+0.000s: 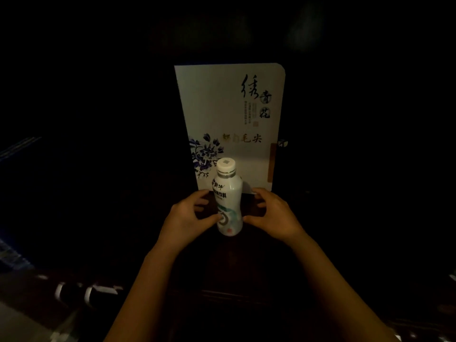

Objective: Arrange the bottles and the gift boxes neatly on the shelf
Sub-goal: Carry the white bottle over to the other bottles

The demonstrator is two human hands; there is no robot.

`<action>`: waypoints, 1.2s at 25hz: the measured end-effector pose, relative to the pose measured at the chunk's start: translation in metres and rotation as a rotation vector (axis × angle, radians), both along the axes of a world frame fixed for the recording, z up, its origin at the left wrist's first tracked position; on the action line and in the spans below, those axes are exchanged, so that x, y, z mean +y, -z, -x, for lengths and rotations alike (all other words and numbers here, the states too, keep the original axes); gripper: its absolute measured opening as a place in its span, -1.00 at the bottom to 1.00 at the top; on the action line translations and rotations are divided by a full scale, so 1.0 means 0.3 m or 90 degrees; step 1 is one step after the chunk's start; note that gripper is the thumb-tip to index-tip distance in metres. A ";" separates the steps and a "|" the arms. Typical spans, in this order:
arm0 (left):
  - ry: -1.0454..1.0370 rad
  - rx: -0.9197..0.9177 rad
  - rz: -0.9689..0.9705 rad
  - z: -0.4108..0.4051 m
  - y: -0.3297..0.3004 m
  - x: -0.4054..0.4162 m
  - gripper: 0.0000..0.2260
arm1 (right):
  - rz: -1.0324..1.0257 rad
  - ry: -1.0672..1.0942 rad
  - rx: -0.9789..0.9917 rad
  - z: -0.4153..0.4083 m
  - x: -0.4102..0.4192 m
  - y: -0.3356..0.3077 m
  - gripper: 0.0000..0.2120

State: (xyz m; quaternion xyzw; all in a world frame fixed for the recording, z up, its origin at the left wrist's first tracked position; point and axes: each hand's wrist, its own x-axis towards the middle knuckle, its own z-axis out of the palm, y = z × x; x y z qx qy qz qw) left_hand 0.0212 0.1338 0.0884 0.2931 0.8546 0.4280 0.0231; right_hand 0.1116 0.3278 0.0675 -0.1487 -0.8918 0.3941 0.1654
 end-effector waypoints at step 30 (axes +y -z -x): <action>0.395 -0.148 -0.139 -0.359 -0.037 0.153 -0.46 | 0.164 0.178 0.150 -0.538 -0.136 -0.029 -0.33</action>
